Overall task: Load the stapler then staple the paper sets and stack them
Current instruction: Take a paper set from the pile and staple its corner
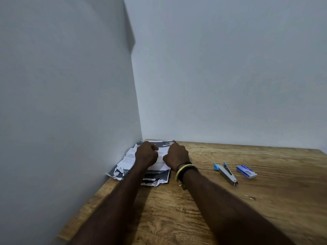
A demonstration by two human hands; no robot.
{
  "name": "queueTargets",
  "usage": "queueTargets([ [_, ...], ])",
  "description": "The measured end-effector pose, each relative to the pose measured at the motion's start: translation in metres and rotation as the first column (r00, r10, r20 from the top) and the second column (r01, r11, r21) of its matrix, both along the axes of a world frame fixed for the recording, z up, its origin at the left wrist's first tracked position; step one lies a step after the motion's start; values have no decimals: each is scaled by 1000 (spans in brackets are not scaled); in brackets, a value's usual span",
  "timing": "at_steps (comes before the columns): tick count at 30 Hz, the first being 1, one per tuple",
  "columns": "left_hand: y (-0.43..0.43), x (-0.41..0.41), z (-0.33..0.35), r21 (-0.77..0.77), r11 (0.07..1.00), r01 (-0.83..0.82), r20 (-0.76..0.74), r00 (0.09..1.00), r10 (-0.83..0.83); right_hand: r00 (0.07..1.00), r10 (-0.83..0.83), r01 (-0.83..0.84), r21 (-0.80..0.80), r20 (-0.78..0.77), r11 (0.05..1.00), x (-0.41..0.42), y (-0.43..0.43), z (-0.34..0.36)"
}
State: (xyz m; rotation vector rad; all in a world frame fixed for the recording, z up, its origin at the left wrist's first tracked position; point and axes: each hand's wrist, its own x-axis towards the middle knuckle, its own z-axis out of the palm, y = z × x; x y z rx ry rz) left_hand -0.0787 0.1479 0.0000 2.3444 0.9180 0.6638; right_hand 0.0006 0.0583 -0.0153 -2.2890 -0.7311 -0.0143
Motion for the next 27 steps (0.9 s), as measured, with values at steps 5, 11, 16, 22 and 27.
queueTargets([
  [5,5,3,-14,-55,998,8,-52,999,-11,1000,-26,26,-20,-12,999,10,6,0],
  [11,4,5,-20,-46,999,-24,-9,1000,24,987,-85,86,-1,-137,996,18,6,1],
  [16,4,3,-20,-74,996,-58,53,997,62,963,-100,132,114,-252,985,18,11,0],
  [22,2,0,-21,-59,990,-131,173,975,140,918,-22,146,286,-395,947,16,14,2],
  [27,1,-2,-16,-62,990,-127,227,964,138,902,19,172,399,-431,901,17,14,-5],
])
